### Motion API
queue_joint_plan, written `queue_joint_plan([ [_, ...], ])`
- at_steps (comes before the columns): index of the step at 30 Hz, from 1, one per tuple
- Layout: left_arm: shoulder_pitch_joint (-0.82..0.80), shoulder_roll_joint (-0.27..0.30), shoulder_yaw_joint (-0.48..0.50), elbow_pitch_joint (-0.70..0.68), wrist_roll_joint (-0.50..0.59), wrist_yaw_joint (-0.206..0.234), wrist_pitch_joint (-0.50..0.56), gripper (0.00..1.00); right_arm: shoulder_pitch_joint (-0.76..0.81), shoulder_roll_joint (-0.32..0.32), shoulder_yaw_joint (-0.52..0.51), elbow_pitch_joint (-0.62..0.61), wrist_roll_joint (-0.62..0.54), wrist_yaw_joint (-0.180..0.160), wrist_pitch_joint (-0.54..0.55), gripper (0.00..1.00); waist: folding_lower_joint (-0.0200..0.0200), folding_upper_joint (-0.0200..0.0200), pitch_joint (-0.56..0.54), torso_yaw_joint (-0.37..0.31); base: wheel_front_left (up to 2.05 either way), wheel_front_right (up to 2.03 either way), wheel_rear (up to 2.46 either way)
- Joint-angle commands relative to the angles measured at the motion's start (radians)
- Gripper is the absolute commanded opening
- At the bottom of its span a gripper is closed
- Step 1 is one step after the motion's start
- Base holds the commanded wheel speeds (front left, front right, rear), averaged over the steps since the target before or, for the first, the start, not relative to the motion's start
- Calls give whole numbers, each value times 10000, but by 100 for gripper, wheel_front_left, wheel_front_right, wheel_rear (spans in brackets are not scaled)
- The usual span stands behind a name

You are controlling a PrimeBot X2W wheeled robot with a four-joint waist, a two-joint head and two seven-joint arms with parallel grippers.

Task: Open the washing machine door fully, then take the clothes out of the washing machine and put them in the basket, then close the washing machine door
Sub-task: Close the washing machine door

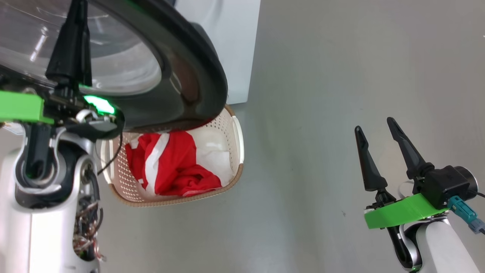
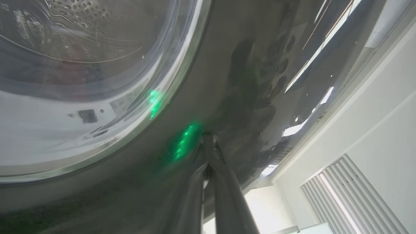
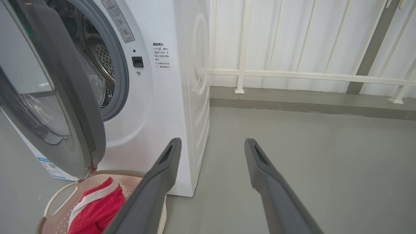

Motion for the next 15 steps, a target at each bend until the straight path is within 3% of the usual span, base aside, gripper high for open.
queue_joint_plan([
  [1, -421, 214, 257, -83, -15, -169, -32, 0, -205, -29, 202, -305, -126, 62, -63, 100, 0, 0, 128, -91, 0, 0, 0],
  [15, -1796, 344, 271, 1103, 150, -399, -12, 0, -295, -29, 266, -390, -118, 62, -63, 100, 0, 0, 521, -441, 0, 0, 0],
])
